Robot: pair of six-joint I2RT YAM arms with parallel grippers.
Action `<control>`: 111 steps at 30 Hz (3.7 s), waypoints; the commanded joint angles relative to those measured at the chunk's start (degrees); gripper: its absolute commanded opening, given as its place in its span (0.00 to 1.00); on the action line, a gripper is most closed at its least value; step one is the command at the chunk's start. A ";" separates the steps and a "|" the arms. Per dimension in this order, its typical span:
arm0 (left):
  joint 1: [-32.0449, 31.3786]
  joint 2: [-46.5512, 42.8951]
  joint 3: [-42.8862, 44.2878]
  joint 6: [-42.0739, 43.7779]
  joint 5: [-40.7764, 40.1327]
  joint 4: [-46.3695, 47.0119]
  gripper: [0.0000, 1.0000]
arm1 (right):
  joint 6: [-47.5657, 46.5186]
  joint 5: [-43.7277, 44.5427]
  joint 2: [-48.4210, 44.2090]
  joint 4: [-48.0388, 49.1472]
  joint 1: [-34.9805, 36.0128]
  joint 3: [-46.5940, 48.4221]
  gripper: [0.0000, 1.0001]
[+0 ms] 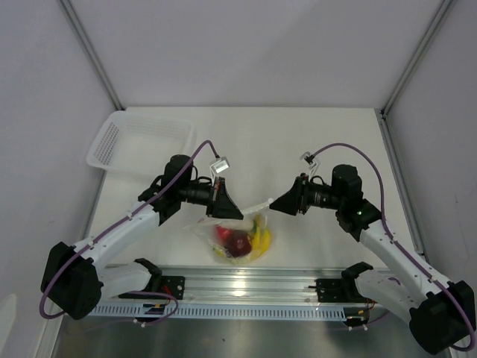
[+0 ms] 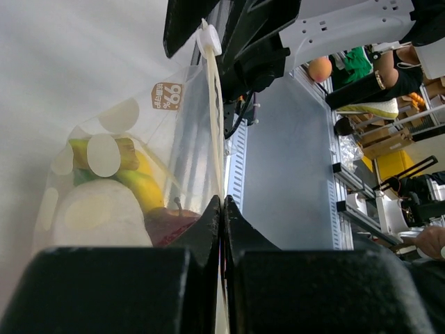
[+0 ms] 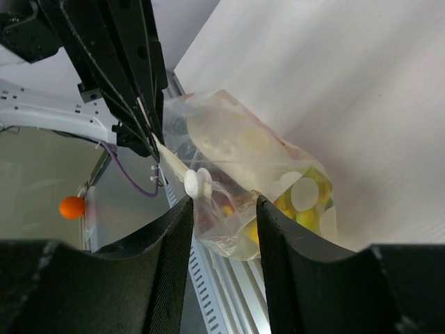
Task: Place the food in the zip-top bag and seal the zipper
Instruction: Adjust the zipper food storage bag at the center of the board, then zip the zipper food storage bag at the center of the board.
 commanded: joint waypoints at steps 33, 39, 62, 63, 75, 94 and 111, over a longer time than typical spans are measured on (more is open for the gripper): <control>-0.94 -4.94 4.41 2.84 -2.06 -1.52 0.70 | 0.18 0.31 -1.57 7.78 11.89 1.84 0.00; -4.89 -3.10 6.44 2.49 -5.84 -1.18 0.71 | 1.23 1.80 -2.19 6.46 12.77 2.98 0.00; -8.77 -1.68 4.94 2.76 -10.23 -1.80 0.01 | 0.10 4.00 -1.75 -1.79 15.50 7.11 0.21; -8.68 -1.95 4.94 2.40 -10.24 -1.27 0.01 | -0.78 4.18 -1.84 -2.24 15.50 7.02 0.25; -8.68 -3.27 4.41 -0.76 -9.27 2.07 0.01 | 0.09 2.42 -2.28 1.36 14.97 3.07 0.26; -8.59 -5.56 4.50 -1.11 -13.30 1.64 0.57 | 4.13 11.90 -3.94 7.69 16.11 -1.84 0.00; -7.62 2.00 5.55 -8.85 -6.99 14.64 0.64 | 3.26 10.24 -4.38 10.86 19.10 -2.03 0.00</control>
